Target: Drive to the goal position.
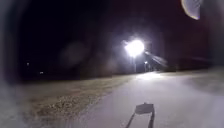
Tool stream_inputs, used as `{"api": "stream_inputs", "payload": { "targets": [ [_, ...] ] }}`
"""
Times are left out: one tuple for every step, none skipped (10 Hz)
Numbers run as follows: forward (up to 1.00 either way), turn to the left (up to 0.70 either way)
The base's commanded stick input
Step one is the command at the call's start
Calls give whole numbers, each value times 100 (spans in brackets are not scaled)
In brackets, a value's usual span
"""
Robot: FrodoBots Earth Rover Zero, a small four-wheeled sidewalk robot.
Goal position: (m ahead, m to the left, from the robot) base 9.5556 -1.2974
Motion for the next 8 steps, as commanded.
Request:
{"api": "stream_inputs", "payload": {
  "targets": [
    [0, 0],
    [0, 0],
    [0, 0],
    [0, 0],
    [5, 0],
    [39, 0],
    [0, 0],
    [0, 0]
  ]
}}
